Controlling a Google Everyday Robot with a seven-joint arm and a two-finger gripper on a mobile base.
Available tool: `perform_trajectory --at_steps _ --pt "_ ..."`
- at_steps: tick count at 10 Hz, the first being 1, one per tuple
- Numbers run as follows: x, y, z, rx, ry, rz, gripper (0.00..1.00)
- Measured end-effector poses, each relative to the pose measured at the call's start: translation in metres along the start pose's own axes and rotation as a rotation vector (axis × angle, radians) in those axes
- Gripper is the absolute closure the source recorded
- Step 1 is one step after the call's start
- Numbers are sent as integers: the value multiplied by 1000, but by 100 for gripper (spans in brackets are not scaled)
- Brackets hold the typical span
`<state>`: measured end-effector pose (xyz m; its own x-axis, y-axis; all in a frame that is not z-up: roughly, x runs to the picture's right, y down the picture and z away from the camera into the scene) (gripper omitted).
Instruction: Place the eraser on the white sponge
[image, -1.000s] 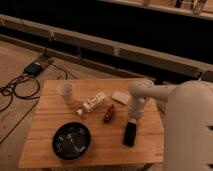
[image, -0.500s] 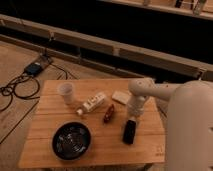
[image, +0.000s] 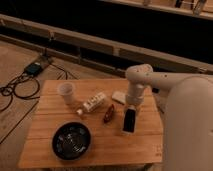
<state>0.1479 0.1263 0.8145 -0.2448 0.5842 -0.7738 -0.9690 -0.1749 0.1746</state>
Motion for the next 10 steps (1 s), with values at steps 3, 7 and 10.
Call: perform_trajectory --at_steps 3,7,10 --pt "-32 17 -34 40 -29 -49 100" --pt "-95 37 -66 56 -74 -116 100" --pt "-134 47 -64 45 -97 -172 100"
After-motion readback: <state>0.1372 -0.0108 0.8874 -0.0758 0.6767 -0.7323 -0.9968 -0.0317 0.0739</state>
